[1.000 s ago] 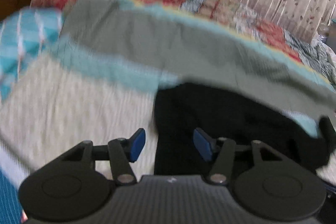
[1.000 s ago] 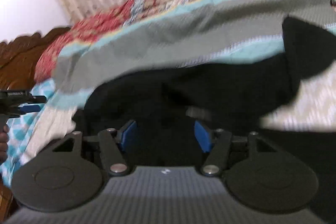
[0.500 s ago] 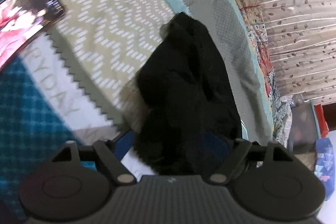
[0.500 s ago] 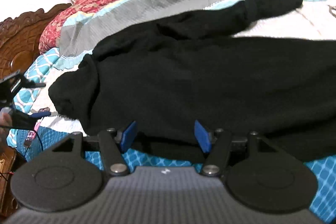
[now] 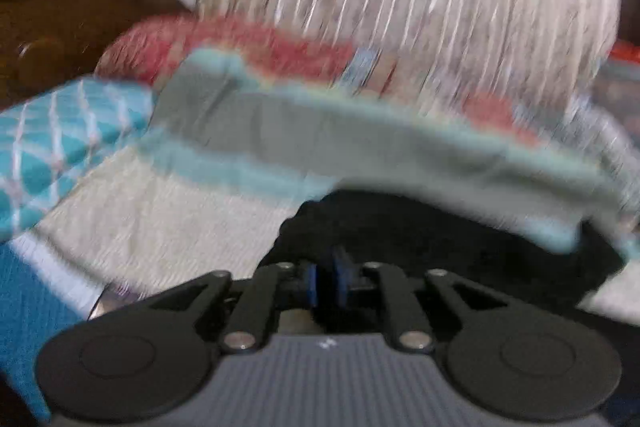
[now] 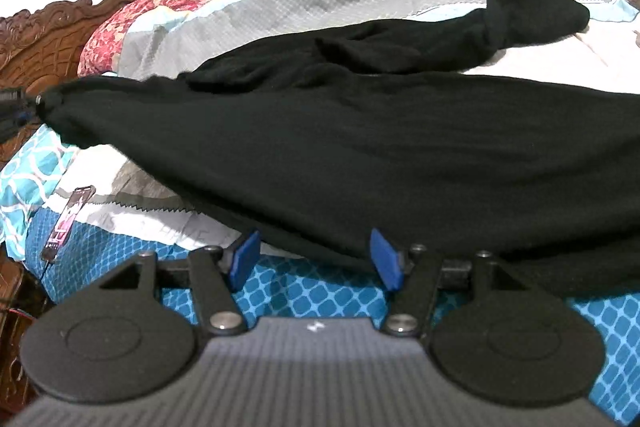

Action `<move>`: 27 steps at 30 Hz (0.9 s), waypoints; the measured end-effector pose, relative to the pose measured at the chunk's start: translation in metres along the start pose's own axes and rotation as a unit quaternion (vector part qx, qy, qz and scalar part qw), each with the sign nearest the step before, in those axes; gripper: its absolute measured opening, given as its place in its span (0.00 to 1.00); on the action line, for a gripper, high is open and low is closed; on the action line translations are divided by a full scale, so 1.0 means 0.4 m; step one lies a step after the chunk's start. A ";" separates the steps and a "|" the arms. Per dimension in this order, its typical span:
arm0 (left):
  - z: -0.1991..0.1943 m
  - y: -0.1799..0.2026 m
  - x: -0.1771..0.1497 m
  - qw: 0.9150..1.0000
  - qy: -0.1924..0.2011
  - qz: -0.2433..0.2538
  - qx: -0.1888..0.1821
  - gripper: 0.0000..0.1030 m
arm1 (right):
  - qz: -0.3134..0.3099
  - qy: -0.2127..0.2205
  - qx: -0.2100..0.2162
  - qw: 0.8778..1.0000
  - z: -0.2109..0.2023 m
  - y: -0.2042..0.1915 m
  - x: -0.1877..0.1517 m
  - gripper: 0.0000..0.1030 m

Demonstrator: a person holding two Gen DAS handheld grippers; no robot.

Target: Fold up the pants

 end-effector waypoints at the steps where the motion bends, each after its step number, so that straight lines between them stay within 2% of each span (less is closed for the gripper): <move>1: 0.050 -0.016 -0.032 0.998 -0.063 -0.005 0.000 0.22 | -0.001 -0.005 -0.001 1.000 0.004 0.002 -0.002 0.62; 2: 0.100 -0.038 -0.072 0.991 -0.132 -0.025 -0.011 0.21 | 0.000 -0.011 -0.002 1.000 0.010 0.002 -0.003 0.62; 3: 0.133 -0.063 -0.111 0.981 -0.183 -0.057 -0.034 0.20 | 0.000 -0.015 -0.004 1.000 0.011 0.001 -0.004 0.62; 4: 0.144 -0.084 -0.133 0.975 -0.201 -0.082 -0.052 0.22 | -0.002 -0.016 -0.005 1.000 0.010 -0.001 -0.006 0.62; 5: 0.140 -0.110 -0.148 0.972 -0.199 -0.107 -0.067 0.23 | -0.005 -0.015 -0.006 1.000 0.005 -0.002 -0.007 0.62; 7: 0.119 -0.153 -0.141 0.970 -0.182 -0.142 -0.082 0.34 | -0.004 -0.014 -0.007 1.000 -0.002 0.002 -0.007 0.62; 8: 0.109 -0.169 -0.125 0.970 -0.170 -0.156 -0.081 0.45 | -0.001 -0.015 -0.008 1.000 -0.002 0.003 -0.007 0.62; 10: 0.096 -0.190 -0.086 0.971 -0.147 -0.167 -0.085 0.50 | 0.006 -0.017 -0.007 1.000 0.000 0.010 -0.005 0.62; 12: 0.111 -0.200 -0.059 0.968 -0.151 -0.176 -0.095 0.62 | 0.009 -0.016 -0.009 1.000 -0.002 0.011 -0.008 0.62; 15: 0.180 -0.194 -0.037 0.959 -0.176 -0.193 -0.114 0.75 | 0.011 -0.013 -0.013 1.000 -0.018 0.019 -0.013 0.62; 16: 0.216 -0.194 -0.041 0.953 -0.191 -0.205 -0.114 0.75 | 0.019 -0.012 -0.014 1.000 -0.027 0.026 -0.016 0.62; 18: 0.264 -0.194 -0.051 0.931 -0.223 -0.249 -0.144 0.76 | 0.045 -0.008 -0.020 0.999 -0.057 0.062 -0.028 0.62; 19: 0.290 -0.193 -0.056 0.916 -0.233 -0.279 -0.167 0.77 | 0.066 -0.002 -0.023 0.998 -0.082 0.092 -0.037 0.62; 20: 0.307 -0.193 -0.064 0.906 -0.235 -0.303 -0.177 0.83 | 0.085 0.003 -0.025 0.996 -0.104 0.121 -0.047 0.62; 21: 0.314 -0.195 -0.069 0.902 -0.231 -0.316 -0.181 0.86 | 0.107 0.010 -0.029 0.994 -0.129 0.154 -0.058 0.62; 22: 0.317 -0.191 -0.066 0.901 -0.223 -0.324 -0.186 0.82 | 0.132 0.019 -0.035 0.990 -0.158 0.192 -0.072 0.62; 23: 0.316 -0.185 -0.062 0.902 -0.213 -0.322 -0.193 0.45 | 0.159 0.032 -0.045 0.986 -0.188 0.232 -0.087 0.62; 24: 0.315 -0.178 -0.058 0.903 -0.211 -0.316 -0.203 0.13 | 0.186 0.046 -0.054 0.980 -0.218 0.271 -0.102 0.62; 25: 0.313 -0.172 -0.054 0.902 -0.213 -0.314 -0.209 0.13 | 0.214 0.060 -0.065 0.973 -0.248 0.313 -0.117 0.62; 26: 0.296 -0.172 -0.051 0.908 -0.202 -0.311 -0.196 0.12 | 0.246 0.079 -0.075 0.963 -0.281 0.358 -0.133 0.62; 27: 0.277 -0.170 -0.043 0.921 -0.188 -0.296 -0.172 0.11 | 0.275 0.099 -0.081 0.953 -0.310 0.400 -0.147 0.62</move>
Point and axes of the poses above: each gripper's, at about its wrist camera, not at the fingertips, and z roughly the way its jaws point, y to its right, x to its top, the point moved 4 cm from there along z, roughly the way its jaws point, and after that the axes turned 11 degrees about -y, right-handed, at the moved point
